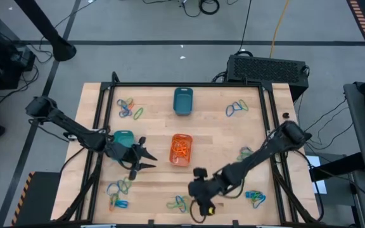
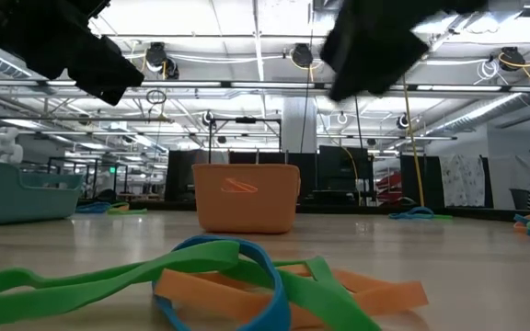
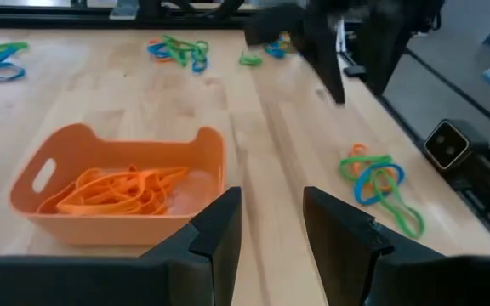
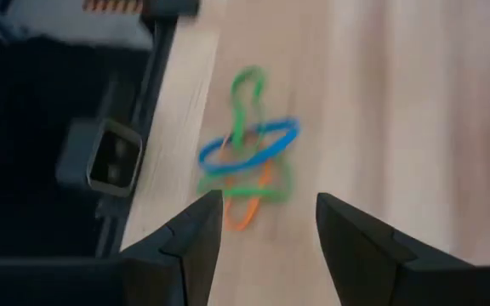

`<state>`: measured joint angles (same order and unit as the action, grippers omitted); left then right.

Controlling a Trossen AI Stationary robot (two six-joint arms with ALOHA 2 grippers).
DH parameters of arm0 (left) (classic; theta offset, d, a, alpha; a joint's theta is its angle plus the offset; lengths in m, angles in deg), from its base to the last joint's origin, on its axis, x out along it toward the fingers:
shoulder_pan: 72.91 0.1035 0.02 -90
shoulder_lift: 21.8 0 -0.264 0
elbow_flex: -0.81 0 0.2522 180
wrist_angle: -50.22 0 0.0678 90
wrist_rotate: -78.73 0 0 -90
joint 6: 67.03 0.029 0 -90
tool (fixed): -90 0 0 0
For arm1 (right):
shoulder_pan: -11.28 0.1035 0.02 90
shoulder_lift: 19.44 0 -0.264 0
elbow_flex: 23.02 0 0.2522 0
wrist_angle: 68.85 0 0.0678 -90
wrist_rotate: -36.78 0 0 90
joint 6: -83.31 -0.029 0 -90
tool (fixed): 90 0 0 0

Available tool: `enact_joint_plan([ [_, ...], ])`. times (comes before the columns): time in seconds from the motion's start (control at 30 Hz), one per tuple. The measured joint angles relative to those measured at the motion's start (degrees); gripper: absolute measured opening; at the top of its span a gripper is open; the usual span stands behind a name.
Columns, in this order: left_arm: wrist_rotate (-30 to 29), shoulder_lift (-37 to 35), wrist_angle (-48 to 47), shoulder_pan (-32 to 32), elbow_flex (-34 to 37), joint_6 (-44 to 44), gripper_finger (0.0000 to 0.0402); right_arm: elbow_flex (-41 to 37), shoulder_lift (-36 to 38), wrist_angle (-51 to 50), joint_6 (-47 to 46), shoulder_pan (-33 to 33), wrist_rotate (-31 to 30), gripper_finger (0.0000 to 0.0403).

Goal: Sort rubber bands into baskets
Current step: Put the orange rubber band into the orange bin

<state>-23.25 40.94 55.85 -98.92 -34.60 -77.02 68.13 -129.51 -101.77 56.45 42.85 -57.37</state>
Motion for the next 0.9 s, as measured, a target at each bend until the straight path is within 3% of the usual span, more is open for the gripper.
enact_joint_plan([
  [0.3, 0.00, 0.50, 1.72, 0.06, 0.00, 5.83, 0.0134, -0.02, -6.36, 3.59, 1.11, 1.84, -0.03, 0.0183],
  [0.73, 0.00, 0.50, 0.99, 0.17, -0.02, 5.98, 0.0134, 0.09, -12.55, 12.61, 3.27, 1.84, 3.63, 0.0182],
  [0.9, 0.01, 0.50, 0.88, 0.17, -0.02, 5.91, 0.0134, 0.11, -12.63, 11.81, 4.19, 1.69, 2.16, 0.0141],
])
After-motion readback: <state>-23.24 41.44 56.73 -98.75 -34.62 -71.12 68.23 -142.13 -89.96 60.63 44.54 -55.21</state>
